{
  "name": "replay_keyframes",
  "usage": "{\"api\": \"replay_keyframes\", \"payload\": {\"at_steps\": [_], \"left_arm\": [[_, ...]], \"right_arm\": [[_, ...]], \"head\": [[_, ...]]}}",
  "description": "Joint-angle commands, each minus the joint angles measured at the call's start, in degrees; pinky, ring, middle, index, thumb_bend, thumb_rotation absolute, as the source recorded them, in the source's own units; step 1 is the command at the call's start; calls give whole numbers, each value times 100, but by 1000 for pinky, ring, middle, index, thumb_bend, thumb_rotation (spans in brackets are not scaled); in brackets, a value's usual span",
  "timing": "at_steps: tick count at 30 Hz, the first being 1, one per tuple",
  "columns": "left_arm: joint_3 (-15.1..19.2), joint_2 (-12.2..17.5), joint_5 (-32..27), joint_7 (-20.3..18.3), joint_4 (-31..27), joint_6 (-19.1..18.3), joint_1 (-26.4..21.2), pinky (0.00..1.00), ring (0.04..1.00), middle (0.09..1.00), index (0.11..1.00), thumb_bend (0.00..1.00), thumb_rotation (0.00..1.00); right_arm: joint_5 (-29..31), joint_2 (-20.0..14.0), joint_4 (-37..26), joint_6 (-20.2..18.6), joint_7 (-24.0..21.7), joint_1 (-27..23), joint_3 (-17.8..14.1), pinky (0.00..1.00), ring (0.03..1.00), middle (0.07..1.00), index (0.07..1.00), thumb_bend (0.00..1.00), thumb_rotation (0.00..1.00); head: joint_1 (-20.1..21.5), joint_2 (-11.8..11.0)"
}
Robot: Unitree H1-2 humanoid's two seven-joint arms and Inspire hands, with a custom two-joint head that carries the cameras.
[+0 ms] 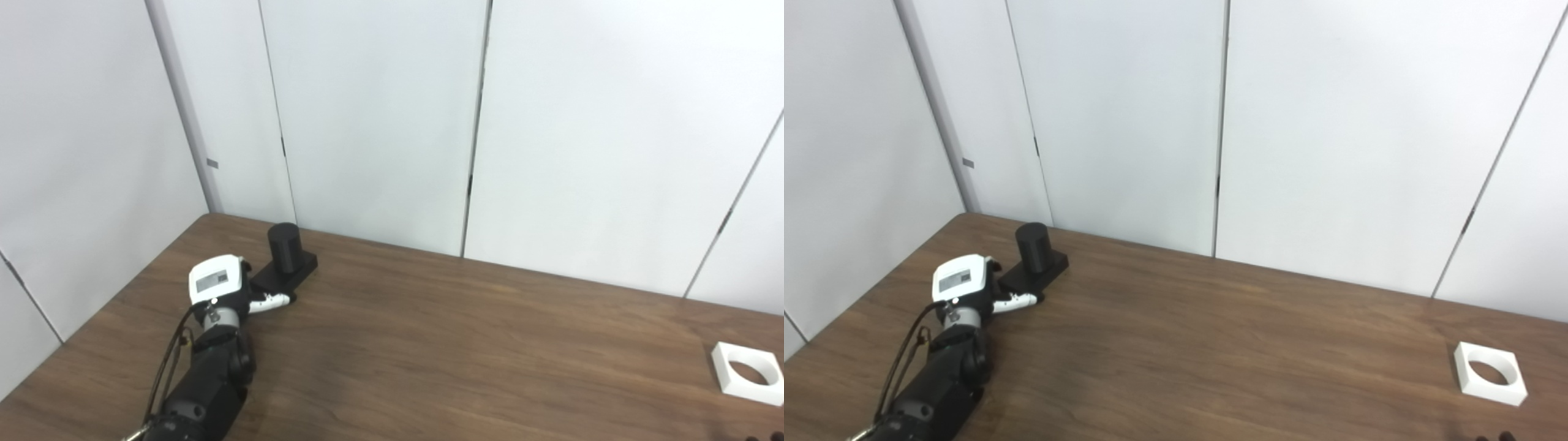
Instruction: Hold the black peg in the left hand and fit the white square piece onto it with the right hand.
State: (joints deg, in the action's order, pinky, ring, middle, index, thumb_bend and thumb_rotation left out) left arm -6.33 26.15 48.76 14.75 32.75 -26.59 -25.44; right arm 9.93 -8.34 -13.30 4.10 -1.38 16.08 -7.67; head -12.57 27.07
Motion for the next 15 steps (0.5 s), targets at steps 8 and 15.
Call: {"api": "replay_keyframes", "payload": {"at_steps": [8, 15], "left_arm": [[-80, 146, -185, 280, -7, 73, -337, 864, 834, 781, 646, 832, 560], [-59, 155, -461, 507, 34, 421, -289, 839, 818, 768, 577, 779, 351]], "right_arm": [[-14, 166, -87, 84, 25, 84, 50, 1000, 997, 933, 991, 689, 989], [83, 59, -86, 28, -99, 87, 118, 1000, 1000, 992, 1000, 701, 1000]], "head": [[7, 25], [30, 32]]}}
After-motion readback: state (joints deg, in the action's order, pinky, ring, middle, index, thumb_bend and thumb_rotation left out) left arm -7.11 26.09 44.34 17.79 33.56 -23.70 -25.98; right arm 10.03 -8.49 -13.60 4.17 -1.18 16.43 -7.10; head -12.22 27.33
